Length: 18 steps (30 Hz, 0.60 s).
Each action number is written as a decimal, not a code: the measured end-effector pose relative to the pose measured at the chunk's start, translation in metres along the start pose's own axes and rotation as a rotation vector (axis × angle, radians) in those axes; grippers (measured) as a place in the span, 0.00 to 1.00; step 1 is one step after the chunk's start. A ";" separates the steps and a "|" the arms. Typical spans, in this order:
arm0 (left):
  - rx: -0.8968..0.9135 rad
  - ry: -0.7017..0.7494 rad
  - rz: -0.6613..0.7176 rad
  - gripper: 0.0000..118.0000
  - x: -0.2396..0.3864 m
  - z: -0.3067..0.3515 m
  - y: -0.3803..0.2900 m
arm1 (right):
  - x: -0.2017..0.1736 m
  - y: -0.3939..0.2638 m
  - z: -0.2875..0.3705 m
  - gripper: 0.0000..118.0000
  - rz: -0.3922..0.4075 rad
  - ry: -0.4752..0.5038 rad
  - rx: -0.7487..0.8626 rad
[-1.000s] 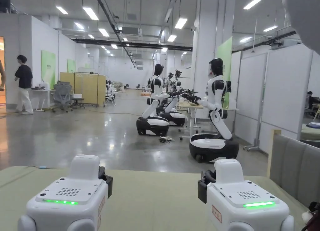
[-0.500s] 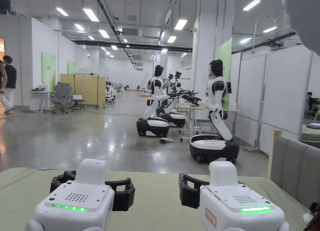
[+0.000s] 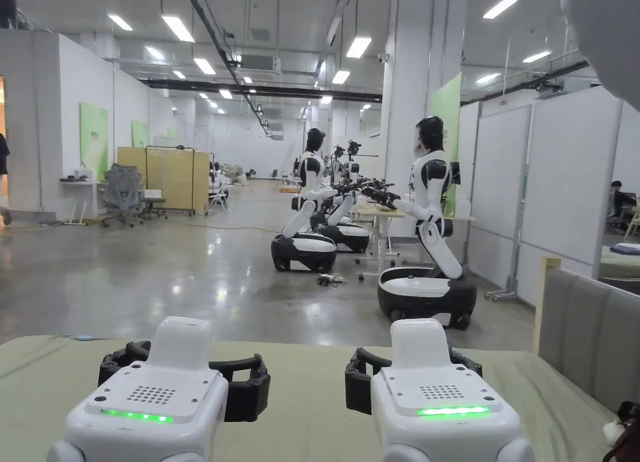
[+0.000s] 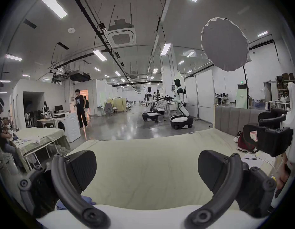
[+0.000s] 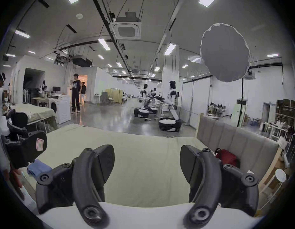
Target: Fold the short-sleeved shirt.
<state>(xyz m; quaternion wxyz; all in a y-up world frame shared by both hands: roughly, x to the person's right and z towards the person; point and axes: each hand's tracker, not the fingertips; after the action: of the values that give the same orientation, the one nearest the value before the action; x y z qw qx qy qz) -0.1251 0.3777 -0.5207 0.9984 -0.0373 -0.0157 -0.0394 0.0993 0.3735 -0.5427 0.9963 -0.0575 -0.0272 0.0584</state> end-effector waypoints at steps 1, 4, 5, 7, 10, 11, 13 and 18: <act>0.001 -0.002 0.004 1.00 -0.001 -0.003 0.000 | 0.002 0.000 0.000 0.76 -0.017 0.017 -0.003; 0.000 -0.003 0.012 1.00 -0.002 0.000 0.000 | 0.012 0.005 0.004 0.76 -0.056 0.039 0.006; -0.002 -0.004 0.016 1.00 -0.004 -0.004 0.000 | 0.014 0.005 0.004 0.76 -0.065 0.041 0.008; -0.005 -0.004 0.023 1.00 -0.005 -0.003 0.000 | 0.018 0.011 0.010 0.76 -0.080 0.047 0.009; -0.006 -0.006 0.029 1.00 -0.004 -0.007 -0.001 | 0.021 0.011 0.011 0.75 -0.088 0.059 0.012; -0.007 -0.009 0.030 1.00 -0.004 -0.007 -0.001 | 0.020 0.012 0.014 0.76 -0.088 0.060 0.012; -0.009 -0.017 0.026 1.00 -0.001 -0.007 0.000 | 0.021 0.012 0.014 0.75 -0.088 0.068 0.004; -0.006 -0.021 0.016 1.00 0.001 -0.010 -0.001 | 0.023 0.010 0.012 0.75 -0.082 0.070 0.011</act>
<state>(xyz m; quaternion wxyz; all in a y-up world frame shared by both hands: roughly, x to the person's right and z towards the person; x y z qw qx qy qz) -0.1237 0.3762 -0.5302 0.9983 -0.0410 -0.0260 -0.0311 0.1204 0.3872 -0.5310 0.9985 -0.0527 0.0057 0.0156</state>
